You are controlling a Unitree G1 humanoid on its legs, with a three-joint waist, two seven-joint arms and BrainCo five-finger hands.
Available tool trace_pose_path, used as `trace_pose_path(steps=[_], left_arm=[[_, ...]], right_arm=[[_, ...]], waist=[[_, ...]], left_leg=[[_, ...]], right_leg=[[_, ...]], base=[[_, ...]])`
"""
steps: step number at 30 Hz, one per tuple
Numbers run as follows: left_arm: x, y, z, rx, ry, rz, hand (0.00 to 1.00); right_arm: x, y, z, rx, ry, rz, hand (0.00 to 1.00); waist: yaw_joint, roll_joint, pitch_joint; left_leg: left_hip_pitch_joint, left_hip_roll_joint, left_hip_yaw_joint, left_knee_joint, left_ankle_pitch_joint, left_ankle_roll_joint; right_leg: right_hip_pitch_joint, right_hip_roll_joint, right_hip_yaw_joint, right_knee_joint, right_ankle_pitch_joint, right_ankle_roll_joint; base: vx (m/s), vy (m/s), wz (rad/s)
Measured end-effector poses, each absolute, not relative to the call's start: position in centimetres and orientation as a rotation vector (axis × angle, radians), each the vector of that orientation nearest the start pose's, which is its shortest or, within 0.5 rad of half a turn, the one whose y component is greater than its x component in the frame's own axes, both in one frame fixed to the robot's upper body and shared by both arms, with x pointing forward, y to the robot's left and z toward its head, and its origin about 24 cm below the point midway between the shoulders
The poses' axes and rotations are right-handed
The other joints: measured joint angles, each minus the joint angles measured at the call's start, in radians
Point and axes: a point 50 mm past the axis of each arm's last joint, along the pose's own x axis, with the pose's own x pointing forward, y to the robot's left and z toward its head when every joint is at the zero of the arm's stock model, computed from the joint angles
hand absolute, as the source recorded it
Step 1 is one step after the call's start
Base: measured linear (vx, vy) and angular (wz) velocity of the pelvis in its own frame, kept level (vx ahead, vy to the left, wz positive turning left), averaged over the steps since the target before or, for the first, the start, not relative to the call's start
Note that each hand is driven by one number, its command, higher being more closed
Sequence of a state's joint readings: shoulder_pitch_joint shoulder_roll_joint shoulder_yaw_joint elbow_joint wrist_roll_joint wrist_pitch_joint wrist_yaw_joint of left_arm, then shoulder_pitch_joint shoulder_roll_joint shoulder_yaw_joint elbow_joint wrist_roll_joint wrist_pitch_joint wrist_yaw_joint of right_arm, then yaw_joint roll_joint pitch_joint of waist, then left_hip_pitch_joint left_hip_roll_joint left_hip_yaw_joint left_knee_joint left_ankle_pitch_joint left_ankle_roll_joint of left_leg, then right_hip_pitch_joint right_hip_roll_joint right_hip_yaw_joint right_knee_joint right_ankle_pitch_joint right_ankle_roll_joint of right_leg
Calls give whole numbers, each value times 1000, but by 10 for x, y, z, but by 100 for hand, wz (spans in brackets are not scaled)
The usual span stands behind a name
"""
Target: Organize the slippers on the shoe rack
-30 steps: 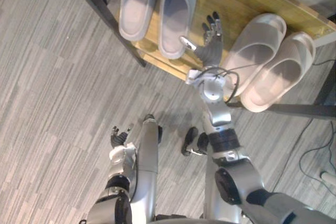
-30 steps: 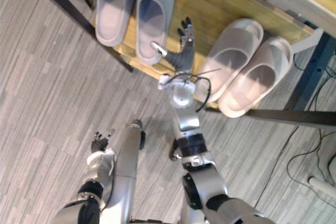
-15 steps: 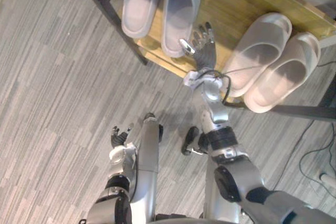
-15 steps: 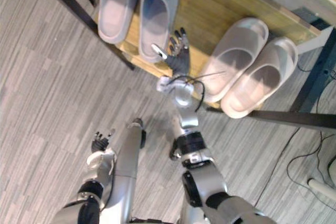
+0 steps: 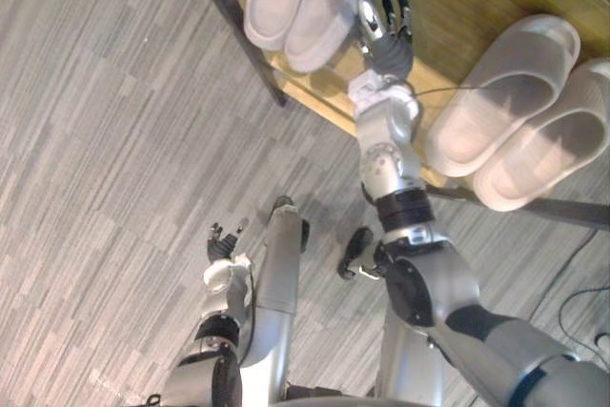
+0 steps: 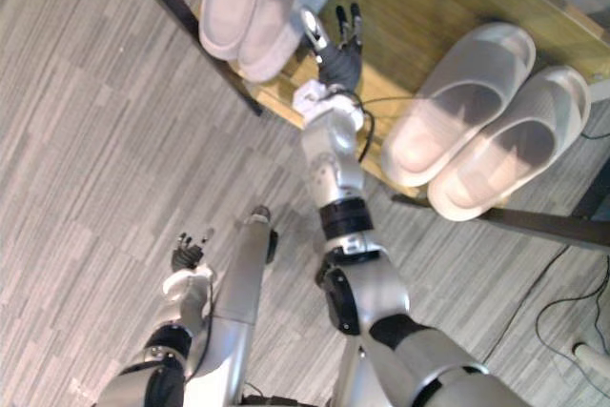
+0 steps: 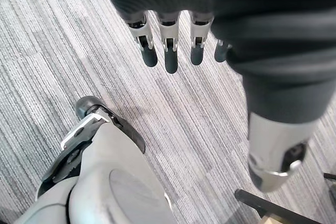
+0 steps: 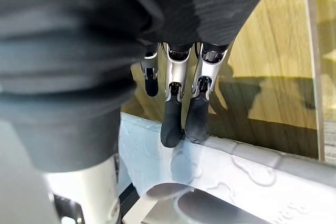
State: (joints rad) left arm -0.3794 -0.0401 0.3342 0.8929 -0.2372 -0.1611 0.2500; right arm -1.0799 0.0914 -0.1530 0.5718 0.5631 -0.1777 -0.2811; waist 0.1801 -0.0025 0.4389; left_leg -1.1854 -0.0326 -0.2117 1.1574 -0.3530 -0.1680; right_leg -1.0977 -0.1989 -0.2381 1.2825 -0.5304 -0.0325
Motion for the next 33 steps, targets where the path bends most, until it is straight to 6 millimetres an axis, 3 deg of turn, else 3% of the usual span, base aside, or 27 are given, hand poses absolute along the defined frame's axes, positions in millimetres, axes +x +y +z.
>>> trace_pose_path(steps=[4, 11, 15, 24, 33], left_arm=[[282, 179, -52, -349, 412, 493, 0], [278, 172, -58, -374, 437, 478, 0], [276, 175, -60, -388, 441, 500, 0], [274, 178, -63, -410, 459, 523, 0], [272, 181, -64, -425, 467, 537, 0]], right_arm=[[390, -79, 251, 702, -414, 20, 0], [391, -83, 220, 625, -341, 1, 0], [391, -82, 219, 586, -333, 0, 0], [387, -86, 197, 433, -290, -95, 0], [380, -71, 187, 348, -292, 1, 0]], waist=[[0, 0, 0], [-5, 3, 1], [-12, 3, 1], [-26, 2, 0], [-36, 2, 0]], left_leg=[[7, 3, 4, 3, 1, 0], [93, 18, 15, -68, 19, 4], [106, 36, 23, -83, 22, 3], [156, 58, 36, -108, 24, 7], [157, 57, 38, -109, 24, 7]], right_leg=[[5, 2, 2, 1, 3, -6], [84, 12, 0, -72, 22, -14], [95, 28, 2, -98, 42, -30], [142, 46, 5, -134, 50, -19], [142, 46, 7, -134, 52, -20]], base=[[-14, 14, -3], [0, 6, -5], [10, 9, -11], [-6, 17, -6], [-5, 11, 0]])
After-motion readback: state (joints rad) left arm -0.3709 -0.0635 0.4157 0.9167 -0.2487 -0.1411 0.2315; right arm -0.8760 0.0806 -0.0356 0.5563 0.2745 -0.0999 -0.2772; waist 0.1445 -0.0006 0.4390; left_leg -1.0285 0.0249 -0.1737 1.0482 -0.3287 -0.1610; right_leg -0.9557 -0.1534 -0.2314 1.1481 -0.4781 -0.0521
